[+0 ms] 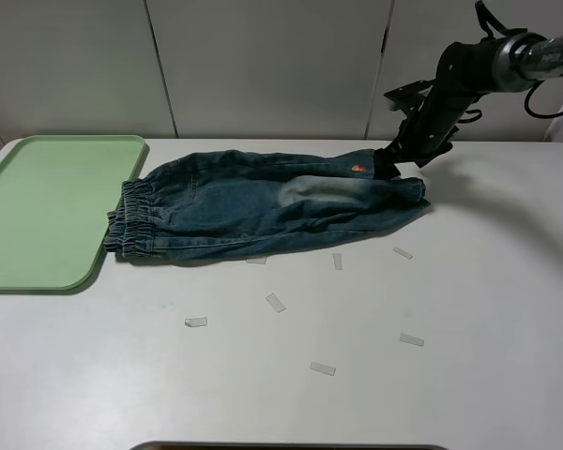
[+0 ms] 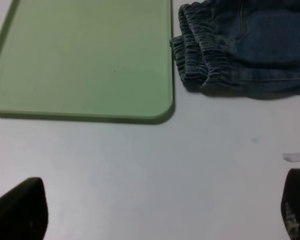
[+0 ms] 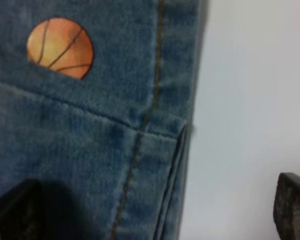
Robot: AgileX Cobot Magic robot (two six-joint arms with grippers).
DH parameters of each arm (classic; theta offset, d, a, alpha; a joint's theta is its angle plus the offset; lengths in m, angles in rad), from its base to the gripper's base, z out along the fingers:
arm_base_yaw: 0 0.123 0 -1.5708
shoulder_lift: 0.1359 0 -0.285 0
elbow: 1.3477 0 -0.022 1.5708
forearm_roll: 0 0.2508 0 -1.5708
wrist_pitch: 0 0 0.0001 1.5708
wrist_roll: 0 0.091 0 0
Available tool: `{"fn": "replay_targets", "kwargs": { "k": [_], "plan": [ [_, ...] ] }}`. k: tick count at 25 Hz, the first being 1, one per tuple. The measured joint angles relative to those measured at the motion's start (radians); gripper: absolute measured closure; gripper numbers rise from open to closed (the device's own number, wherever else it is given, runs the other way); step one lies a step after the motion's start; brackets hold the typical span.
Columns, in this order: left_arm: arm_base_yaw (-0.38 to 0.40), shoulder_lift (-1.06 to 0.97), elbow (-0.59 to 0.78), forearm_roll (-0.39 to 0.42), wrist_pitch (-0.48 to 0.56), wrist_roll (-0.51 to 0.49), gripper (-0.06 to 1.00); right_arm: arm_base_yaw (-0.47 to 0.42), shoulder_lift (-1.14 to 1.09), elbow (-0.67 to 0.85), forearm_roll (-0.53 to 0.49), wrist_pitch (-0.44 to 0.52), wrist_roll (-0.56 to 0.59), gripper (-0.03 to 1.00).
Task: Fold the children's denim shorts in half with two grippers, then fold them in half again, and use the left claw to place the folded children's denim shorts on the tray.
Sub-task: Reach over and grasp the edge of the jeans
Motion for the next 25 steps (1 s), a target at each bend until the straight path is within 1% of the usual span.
{"fn": "replay_targets", "kwargs": {
  "k": [3,8,14,25],
  "plan": [
    [0.000,0.000,0.000,0.000,0.000,0.000,0.02,0.000,0.013,0.000,0.000,-0.021,-0.006,0.27],
    [0.000,0.000,0.000,0.000,0.000,0.000,0.02,0.000,0.030,-0.005,0.011,-0.022,-0.022,0.27],
    [0.000,0.000,0.000,0.000,0.000,0.000,0.02,-0.007,0.047,-0.016,0.038,-0.010,-0.031,0.27],
    [0.000,0.000,0.000,0.000,0.000,0.000,0.02,-0.012,0.056,-0.023,0.114,0.036,-0.127,0.27]
  ]
}}
